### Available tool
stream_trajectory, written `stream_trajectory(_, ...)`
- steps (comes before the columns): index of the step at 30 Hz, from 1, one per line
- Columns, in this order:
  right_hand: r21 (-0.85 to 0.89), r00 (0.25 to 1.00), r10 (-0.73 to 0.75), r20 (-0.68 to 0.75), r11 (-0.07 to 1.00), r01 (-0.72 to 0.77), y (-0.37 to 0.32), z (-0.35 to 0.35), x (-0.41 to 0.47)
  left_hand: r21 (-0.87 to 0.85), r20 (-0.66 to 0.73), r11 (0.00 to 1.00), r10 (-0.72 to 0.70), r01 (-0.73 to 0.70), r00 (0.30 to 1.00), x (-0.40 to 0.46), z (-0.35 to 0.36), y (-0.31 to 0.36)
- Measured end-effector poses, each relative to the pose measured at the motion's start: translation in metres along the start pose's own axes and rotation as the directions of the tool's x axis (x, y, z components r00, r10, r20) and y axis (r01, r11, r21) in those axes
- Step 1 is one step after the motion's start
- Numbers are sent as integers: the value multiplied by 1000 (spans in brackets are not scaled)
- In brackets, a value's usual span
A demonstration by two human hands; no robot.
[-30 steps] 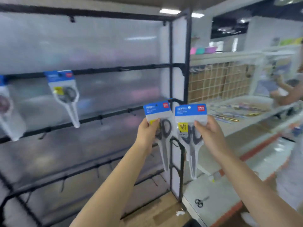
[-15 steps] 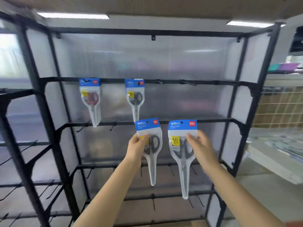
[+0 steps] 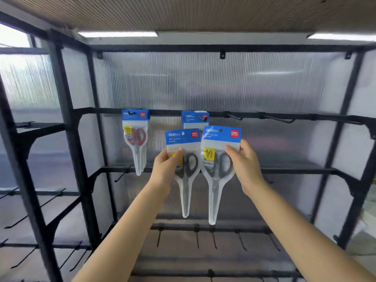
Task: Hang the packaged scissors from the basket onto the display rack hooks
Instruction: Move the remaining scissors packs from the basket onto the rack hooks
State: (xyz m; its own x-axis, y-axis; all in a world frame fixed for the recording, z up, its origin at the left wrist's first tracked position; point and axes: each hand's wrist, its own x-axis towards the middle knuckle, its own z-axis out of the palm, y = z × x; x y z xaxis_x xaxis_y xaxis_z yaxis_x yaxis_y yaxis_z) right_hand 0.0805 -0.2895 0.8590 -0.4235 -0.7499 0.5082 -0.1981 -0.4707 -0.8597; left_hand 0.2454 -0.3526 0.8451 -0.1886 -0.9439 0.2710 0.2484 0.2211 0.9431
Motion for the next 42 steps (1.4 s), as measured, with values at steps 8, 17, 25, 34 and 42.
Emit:
stream_trajectory(8,7,996,-74,-49,997,74,12,35,31,-24,27,1000,4,-4,1000,46,-22,-2)
stream_trajectory(17,-15,978,-144,-151,990,143,15,51,51,-38,79,999,3,0,997,66,-28,-6)
stream_trajectory(25,-20,976,-142,-168,990,141,17,49,65,-41,73,999,-6,9,997,76,-27,-6)
stream_trajectory(34,-54,979,-153,-137,988,147,23,45,80,-64,78,998,-12,17,997,78,-22,-18)
stream_trajectory(42,-44,980,-150,-129,988,145,40,44,84,-74,50,997,-17,21,999,81,-24,-24)
